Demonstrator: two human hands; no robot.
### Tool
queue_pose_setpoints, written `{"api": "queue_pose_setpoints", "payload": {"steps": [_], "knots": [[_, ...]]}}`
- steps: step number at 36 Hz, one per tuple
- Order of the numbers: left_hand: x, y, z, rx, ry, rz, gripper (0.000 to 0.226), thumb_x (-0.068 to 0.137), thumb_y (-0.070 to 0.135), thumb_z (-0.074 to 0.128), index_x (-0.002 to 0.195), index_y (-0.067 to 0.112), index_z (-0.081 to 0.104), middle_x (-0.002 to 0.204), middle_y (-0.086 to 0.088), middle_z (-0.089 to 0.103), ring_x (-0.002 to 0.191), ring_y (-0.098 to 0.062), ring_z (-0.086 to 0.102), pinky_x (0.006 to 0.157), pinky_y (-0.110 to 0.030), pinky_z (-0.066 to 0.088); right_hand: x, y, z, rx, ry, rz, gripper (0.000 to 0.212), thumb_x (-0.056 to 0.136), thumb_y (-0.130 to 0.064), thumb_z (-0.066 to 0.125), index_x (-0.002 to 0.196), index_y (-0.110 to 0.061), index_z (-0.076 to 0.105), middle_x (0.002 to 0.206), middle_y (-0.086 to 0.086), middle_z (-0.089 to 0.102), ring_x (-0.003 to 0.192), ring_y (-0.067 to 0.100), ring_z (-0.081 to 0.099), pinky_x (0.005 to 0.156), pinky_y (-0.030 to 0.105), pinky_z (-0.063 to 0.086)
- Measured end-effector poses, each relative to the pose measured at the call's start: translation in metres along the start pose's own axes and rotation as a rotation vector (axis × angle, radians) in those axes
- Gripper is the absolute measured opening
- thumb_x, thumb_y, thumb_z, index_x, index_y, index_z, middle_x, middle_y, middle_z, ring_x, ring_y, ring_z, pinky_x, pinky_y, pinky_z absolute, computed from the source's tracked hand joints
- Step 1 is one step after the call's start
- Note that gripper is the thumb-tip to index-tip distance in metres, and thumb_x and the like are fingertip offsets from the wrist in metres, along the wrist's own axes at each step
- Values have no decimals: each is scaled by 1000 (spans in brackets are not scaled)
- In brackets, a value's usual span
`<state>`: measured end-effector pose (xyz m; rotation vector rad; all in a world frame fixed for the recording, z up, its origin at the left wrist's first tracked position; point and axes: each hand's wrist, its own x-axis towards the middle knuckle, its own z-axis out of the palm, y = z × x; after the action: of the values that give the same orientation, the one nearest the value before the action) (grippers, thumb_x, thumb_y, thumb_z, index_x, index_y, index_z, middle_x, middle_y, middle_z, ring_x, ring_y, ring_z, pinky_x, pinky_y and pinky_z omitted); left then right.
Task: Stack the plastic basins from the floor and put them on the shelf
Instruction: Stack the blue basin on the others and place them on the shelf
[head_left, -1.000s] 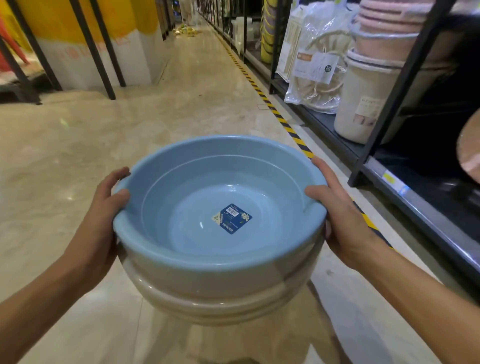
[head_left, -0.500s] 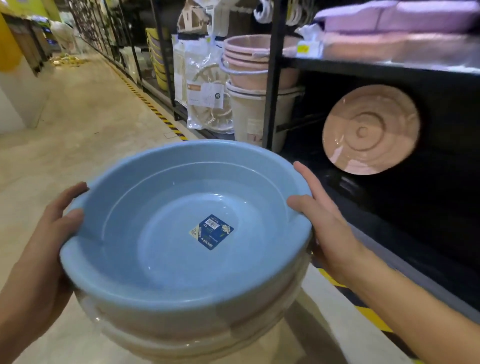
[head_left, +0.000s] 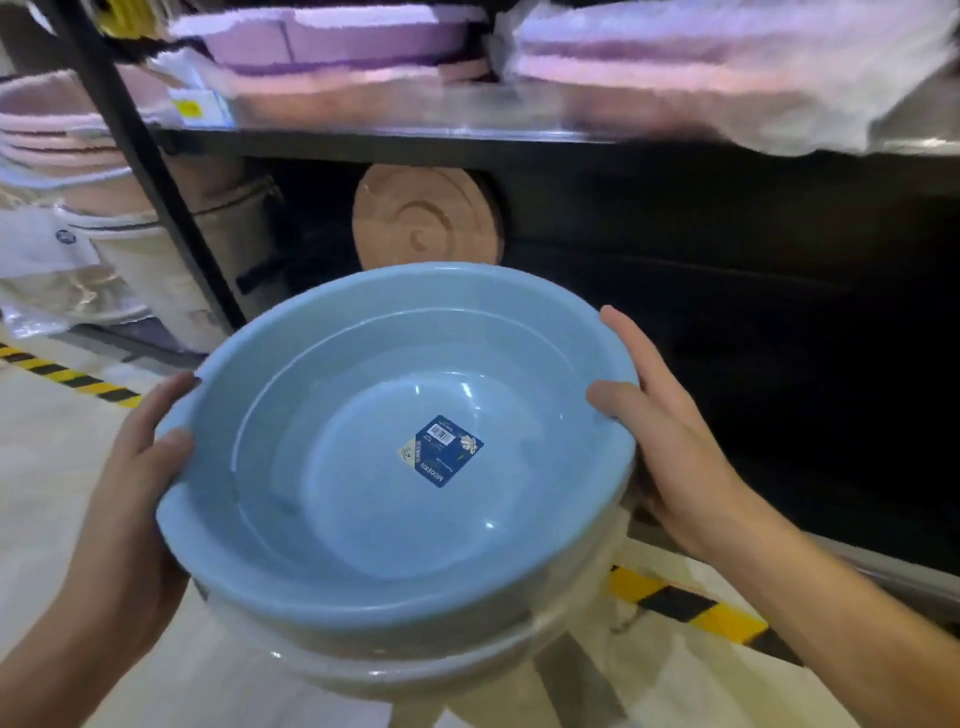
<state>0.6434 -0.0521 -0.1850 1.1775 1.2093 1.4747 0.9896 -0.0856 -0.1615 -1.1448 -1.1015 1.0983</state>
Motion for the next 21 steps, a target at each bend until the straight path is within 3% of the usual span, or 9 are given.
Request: {"api": "queue_pose_setpoints", "payload": {"steps": [3, 5, 9, 11, 15, 19, 21], "knots": [[16, -5, 51, -23, -59, -44, 41, 105, 21, 40, 143, 31, 50, 137, 2, 64, 115, -26, 66, 74, -40, 63, 1, -6, -41, -33, 95, -5, 61, 91, -23, 61, 139, -56, 41, 125, -22, 63, 112, 12, 66, 98, 46, 53], [30, -12, 86, -30, -110, -50, 40, 105, 22, 41, 141, 34, 52, 136, 4, 65, 120, -30, 63, 81, -41, 61, 5, -7, -70, -53, 154, -5, 61, 91, -24, 61, 138, -58, 41, 126, -22, 62, 112, 11, 65, 97, 45, 54], [55, -27, 160, -52, -191, -72, 37, 104, 23, 43, 124, 49, 61, 122, 16, 71, 112, -21, 67, 81, -51, 61, 23, -5, -123, -70, 244, -30, 60, 93, -21, 58, 140, -55, 42, 130, -18, 60, 115, 12, 63, 99, 45, 52], [69, -37, 192, -57, -223, -72, 39, 104, 22, 43, 122, 51, 61, 120, 16, 72, 109, -18, 69, 85, -45, 56, 34, -4, -146, -77, 280, -50, 59, 94, -17, 56, 140, -51, 43, 128, -18, 63, 113, 10, 64, 98, 40, 52], [89, -56, 246, -90, -303, -66, 38, 103, 23, 46, 134, 42, 58, 128, 9, 70, 113, -19, 69, 89, -44, 54, 59, 2, -186, -88, 325, -84, 53, 95, -9, 51, 127, -51, 50, 117, -16, 69, 110, 11, 67, 94, 34, 54], [106, -68, 290, -86, -382, -71, 39, 101, 24, 48, 135, 38, 58, 131, 1, 69, 119, -24, 66, 98, -48, 52, 82, 18, -221, -68, 423, -82, 58, 95, -10, 51, 142, -42, 43, 121, -7, 68, 109, 15, 68, 98, 43, 53], [114, -76, 306, -56, -417, -52, 42, 99, 26, 50, 141, 27, 53, 134, -6, 66, 122, -28, 64, 102, -51, 50, 90, 26, -234, -66, 436, -89, 57, 95, -10, 51, 141, -43, 43, 118, -7, 69, 106, 15, 69, 94, 41, 55]]}}
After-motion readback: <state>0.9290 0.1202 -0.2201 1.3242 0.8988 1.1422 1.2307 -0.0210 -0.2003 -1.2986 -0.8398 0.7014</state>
